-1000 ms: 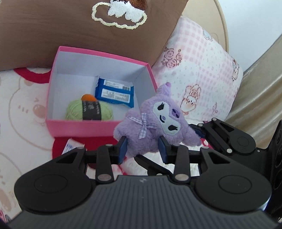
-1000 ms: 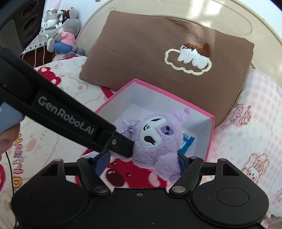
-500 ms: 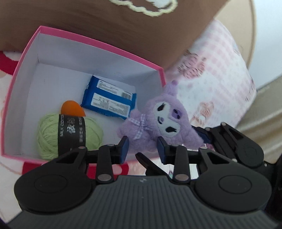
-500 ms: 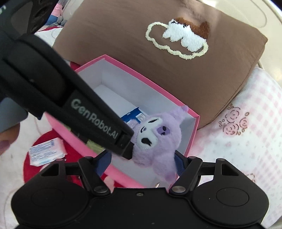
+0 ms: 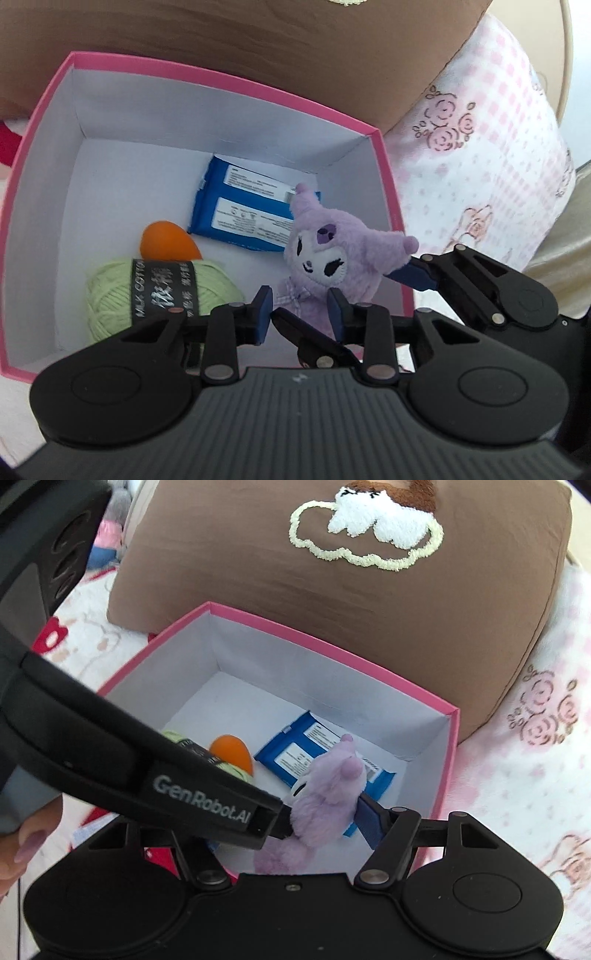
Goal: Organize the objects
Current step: 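Lower the purple plush into the pink box beside the yarn ball, then open the left tool and withdraw it from the box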
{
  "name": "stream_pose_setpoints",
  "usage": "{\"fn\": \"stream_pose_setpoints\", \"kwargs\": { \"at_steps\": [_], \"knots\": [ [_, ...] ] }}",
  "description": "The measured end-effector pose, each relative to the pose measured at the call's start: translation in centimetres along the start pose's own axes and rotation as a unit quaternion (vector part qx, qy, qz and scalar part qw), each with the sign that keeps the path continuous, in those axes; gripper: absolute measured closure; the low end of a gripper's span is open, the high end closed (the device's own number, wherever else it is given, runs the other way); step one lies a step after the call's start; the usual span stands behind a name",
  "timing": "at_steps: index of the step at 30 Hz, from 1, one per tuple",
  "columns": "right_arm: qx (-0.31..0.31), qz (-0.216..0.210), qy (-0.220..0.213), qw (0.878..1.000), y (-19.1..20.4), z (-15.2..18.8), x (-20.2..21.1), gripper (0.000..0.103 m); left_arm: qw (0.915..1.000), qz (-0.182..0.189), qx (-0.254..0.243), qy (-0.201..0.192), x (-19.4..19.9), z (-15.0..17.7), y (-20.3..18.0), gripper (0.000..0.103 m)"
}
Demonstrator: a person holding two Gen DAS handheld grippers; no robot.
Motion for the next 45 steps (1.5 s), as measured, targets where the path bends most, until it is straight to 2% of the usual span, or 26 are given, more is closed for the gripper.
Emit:
{"fn": "stream_pose_setpoints", "kwargs": {
  "at_steps": [4, 7, 12, 19, 25, 30, 34, 37, 43, 45],
  "knots": [
    [-0.03, -0.046, -0.01, 0.998, -0.8, -0.4, -1.5, 0.029, 0.9993, -0.035, -0.004, -0.01, 0.1, -0.6, 0.3, 0.071],
    [-0.023, -0.066, -0.008, 0.998, -1.3, -0.6, -2.8, 0.029, 0.9989, -0.047, -0.006, 0.004, -0.7, -1.2, 0.7, 0.071],
    [-0.011, -0.067, 0.002, 0.998, -1.8, -0.4, -3.9, 0.029, 0.9976, -0.053, -0.033, 0.031, -2.4, -2.2, 0.5, 0.071],
    [-0.039, -0.09, 0.006, 0.995, -2.8, -0.7, -5.7, 0.029, 0.9962, -0.072, -0.032, 0.036, -3.4, -2.9, 0.7, 0.071],
    [-0.021, -0.093, 0.017, 0.995, -2.5, -0.7, -6.0, 0.026, 0.9972, -0.058, -0.025, 0.04, -3.6, -2.6, 1.3, 0.071],
    [-0.031, -0.078, 0.021, 0.996, -2.5, -0.3, -5.5, 0.027, 0.9958, -0.074, -0.051, 0.016, -2.9, -2.3, 1.1, 0.071],
    [-0.023, -0.044, 0.032, 0.998, -2.3, 0.0, -5.5, 0.028, 0.9971, -0.064, -0.04, 0.013, -2.7, -2.3, 1.5, 0.071],
    [-0.01, -0.022, 0.02, 1.0, -1.7, 0.5, -4.9, 0.029, 0.9973, -0.061, -0.041, 0.003, -2.1, -2.1, 1.4, 0.071],
    [-0.006, 0.055, 0.002, 0.998, -1.1, 0.6, -3.9, 0.044, 0.9967, -0.064, -0.049, -0.012, -1.1, -1.6, 0.8, 0.071],
    [0.01, 0.072, -0.009, 0.997, -0.8, 0.7, -3.5, 0.056, 0.996, -0.064, -0.059, -0.015, -0.5, -1.4, 0.6, 0.071]
  ]
}}
Point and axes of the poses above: each gripper's, at about its wrist camera, not at the fingertips, and x roughly against the way its jaws point, y to its left, z to its underside, the point moved 2 cm from there along -x, roughly the way its jaws point, and after that the axes turned 5 degrees about y, right-handed, at the moved point
